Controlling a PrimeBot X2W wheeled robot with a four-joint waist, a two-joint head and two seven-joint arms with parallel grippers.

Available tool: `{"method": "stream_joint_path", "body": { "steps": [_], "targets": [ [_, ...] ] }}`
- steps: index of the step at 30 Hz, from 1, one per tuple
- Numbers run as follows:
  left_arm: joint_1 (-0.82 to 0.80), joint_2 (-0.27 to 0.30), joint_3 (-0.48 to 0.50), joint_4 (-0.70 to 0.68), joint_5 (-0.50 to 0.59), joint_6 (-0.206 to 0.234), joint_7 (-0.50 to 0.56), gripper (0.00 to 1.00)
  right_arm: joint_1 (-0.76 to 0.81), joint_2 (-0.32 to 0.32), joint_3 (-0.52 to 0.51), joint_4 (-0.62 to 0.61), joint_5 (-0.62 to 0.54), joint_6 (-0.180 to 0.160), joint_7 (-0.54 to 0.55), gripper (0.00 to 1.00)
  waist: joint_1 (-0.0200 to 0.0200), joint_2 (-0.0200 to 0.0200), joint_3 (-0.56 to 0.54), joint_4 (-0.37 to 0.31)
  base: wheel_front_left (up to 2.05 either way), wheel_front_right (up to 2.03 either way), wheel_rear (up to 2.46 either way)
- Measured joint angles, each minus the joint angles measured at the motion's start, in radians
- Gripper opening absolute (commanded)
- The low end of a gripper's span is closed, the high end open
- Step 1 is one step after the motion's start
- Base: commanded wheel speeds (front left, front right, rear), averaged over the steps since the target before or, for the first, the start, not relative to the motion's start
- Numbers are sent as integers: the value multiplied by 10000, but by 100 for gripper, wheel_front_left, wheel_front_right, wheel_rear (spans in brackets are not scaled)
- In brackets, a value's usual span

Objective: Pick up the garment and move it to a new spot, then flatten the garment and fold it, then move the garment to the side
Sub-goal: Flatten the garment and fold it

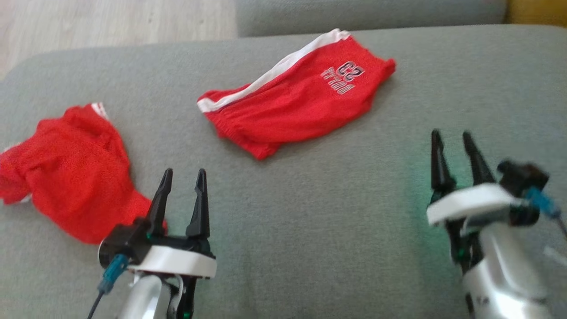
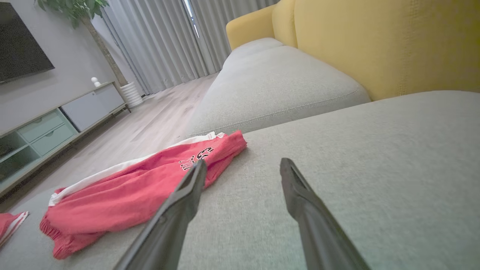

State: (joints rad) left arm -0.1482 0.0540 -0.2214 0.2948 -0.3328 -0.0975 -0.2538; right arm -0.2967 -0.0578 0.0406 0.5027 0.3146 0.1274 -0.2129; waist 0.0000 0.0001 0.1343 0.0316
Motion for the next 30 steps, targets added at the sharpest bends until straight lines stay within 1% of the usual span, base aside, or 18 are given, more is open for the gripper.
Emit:
{"method": "stream_joint_path", "body": {
  "steps": [4, 7, 11, 16, 17, 18, 21, 25, 30],
  "targets": [
    [-417, -33, -77, 75, -4, -82, 0, 100, -1063, 2, -382, 418, 228, 0, 608, 100, 2, 0, 391, 371, 0, 0, 0],
    [-705, -46, -184, 102, -8, -84, 0, 100, -1898, 2, -704, 1003, 412, 0, 1175, 100, 2, 0, 723, 703, 0, 0, 0],
    [-958, -63, -568, 142, -144, -127, 0, 100, -3014, -4, -1599, 2100, 800, 0, 1948, 100, 2, 0, 1164, 1211, 0, 0, 0],
    [-1240, -75, -1057, 127, -535, -134, 0, 100, -4478, -38, -2909, 3668, 796, 0, 2742, 100, 2, 0, 1663, 1884, 0, 0, 0],
    [-1290, -77, -1129, 123, -593, -104, 0, 100, -4728, -81, -3080, 3942, 721, 0, 2817, 100, 2, -1, 1753, 2007, 0, 0, 0],
    [-1290, -77, -1129, 123, -593, -104, 0, 100, -4728, -81, -3080, 3942, 721, 0, 2817, 100, 2, -1, 1753, 2007, 0, 0, 0],
    [-1433, -81, -1404, 86, -755, 10, 0, 100, -5423, -311, -3494, 4809, 309, -2, 3149, 100, 2, 0, 2021, 2357, 0, 0, 0],
    [-1633, -92, -1653, 15, -974, 94, 0, 100, -6267, -846, -4050, 5795, -583, -2, 3356, 100, 0, 0, 2329, 2755, 0, 0, 0],
    [-1825, -109, -1758, -77, -1197, 186, 0, 100, -7195, -1300, -4736, 6746, -1524, -2, 3572, 100, 0, 0, 2628, 3097, 0, 0, 0]
  ]
}}
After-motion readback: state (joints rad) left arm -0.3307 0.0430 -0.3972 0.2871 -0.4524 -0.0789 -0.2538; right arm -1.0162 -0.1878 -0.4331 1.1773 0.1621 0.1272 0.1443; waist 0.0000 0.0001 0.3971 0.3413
